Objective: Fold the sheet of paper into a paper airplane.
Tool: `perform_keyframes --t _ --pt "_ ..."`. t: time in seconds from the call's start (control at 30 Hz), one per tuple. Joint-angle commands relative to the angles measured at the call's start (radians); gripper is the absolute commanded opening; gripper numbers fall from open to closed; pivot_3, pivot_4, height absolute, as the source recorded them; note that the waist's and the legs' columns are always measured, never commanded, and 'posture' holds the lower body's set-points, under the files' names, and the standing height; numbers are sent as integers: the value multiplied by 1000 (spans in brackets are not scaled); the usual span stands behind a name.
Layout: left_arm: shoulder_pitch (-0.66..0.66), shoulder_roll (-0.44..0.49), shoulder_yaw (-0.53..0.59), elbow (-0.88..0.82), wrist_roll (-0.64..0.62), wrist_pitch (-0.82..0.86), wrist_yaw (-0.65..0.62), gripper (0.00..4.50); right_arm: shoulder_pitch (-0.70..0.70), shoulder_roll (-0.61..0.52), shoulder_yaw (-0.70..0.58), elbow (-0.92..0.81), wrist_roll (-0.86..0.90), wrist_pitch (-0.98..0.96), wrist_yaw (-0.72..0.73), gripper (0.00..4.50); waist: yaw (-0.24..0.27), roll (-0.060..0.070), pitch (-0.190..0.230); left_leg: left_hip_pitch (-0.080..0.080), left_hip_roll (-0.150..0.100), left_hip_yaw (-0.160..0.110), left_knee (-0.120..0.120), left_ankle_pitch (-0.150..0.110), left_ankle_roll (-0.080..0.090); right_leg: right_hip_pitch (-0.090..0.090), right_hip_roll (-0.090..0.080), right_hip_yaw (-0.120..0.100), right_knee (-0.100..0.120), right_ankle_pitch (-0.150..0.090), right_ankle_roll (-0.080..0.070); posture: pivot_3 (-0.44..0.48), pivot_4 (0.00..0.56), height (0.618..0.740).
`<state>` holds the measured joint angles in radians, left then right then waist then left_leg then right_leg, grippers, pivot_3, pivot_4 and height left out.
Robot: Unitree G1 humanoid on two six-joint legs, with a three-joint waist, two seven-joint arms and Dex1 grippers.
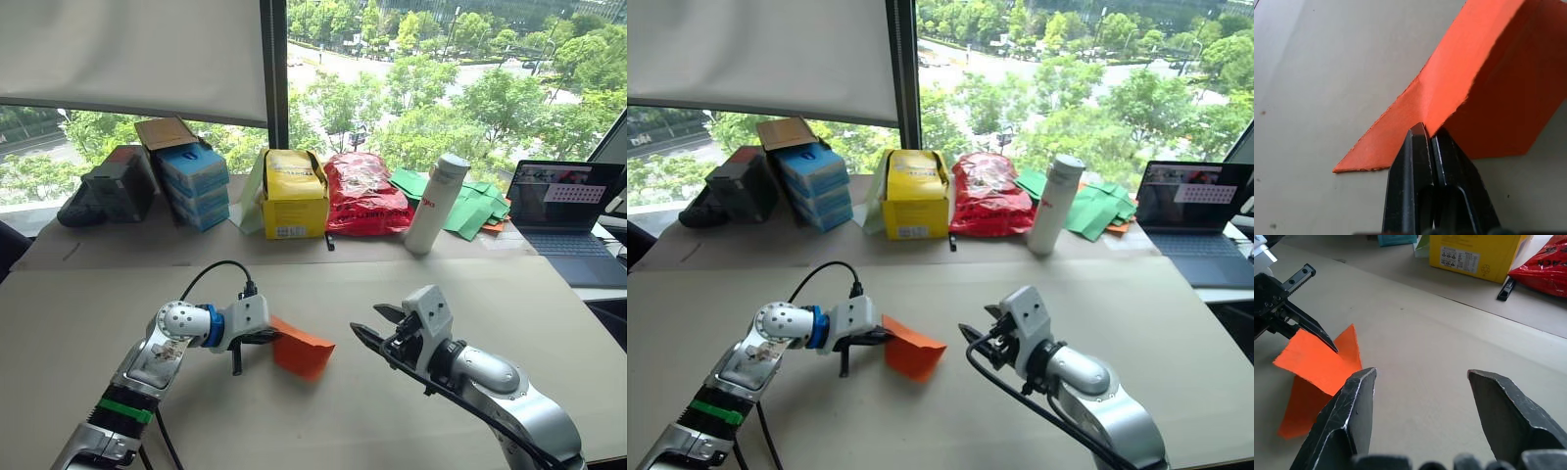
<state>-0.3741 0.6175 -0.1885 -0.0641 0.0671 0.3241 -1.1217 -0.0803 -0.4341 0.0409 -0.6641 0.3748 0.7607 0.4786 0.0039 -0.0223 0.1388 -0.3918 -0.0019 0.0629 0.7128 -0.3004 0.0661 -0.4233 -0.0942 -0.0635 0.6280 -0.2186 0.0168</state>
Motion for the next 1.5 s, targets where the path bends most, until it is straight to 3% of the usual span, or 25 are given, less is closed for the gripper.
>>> perform_keyframes --t 0.03,0.17,0.43,0.53,0.67,0.8,0.97,1.1,1.2,1.43,1.5 --pt "16 29 -9 -131 13 168 40 24 -21 -17 12 -17 19 -34 34 3287 1 0 0 1 0 0 0 0 0 0 0 0 0 0 0 0 150 740" --pt "37 52 -20 -221 -2 281 63 24 -24 -25 30 -8 15 -38 54 3287 3 0 0 1 0 0 0 0 0 0 0 1 1 0 0 0 150 740" --pt "40 101 53 -274 -140 374 28 2524 -28 -16 60 14 5 -62 57 3287 8 0 0 1 0 1 0 1 -1 0 0 2 1 0 0 0 150 740" --pt "18 146 96 -232 -200 339 -13 2524 -29 -28 77 11 -4 -75 65 3287 7 0 0 1 0 1 0 1 -1 0 0 2 1 0 -1 0 150 740" --pt "-11 227 155 -91 -297 240 -148 2524 -2 -98 138 -60 2 -156 183 3287 7 1 1 1 -1 1 0 1 -1 -1 0 2 0 0 -1 0 150 740" --pt "-12 200 196 16 -370 169 -182 2524 -14 -192 314 -7 -233 -354 212 3287 8 1 1 2 -1 1 0 0 -1 0 0 1 -1 -1 0 0 150 740" --pt "37 146 278 30 -480 149 -171 2524 -51 -136 375 72 -348 -485 168 3287 6 1 1 1 -1 2 0 5 -8 -1 0 2 1 -1 0 0 150 740" --pt "65 153 301 32 -503 155 -149 2524 -81 -102 397 141 -415 -533 154 3287 5 1 1 2 -1 2 0 5 -8 0 0 2 1 -1 0 0 150 740" --pt "66 155 308 26 -515 164 -133 2566 -94 -77 406 179 -454 -557 141 2545 7 1 1 2 -1 2 0 5 -8 0 0 2 1 -1 0 0 150 740" --pt "77 161 311 -5 -533 189 -102 2566 -110 -44 415 256 -489 -650 154 158 6 1 1 1 -1 2 0 5 -8 0 0 2 0 -1 0 0 150 740" --pt "78 161 311 -8 -539 194 -95 2566 -122 -48 418 287 -491 -695 176 45 5 1 1 2 -1 2 0 5 -8 0 0 2 1 -1 -1 0 150 740"
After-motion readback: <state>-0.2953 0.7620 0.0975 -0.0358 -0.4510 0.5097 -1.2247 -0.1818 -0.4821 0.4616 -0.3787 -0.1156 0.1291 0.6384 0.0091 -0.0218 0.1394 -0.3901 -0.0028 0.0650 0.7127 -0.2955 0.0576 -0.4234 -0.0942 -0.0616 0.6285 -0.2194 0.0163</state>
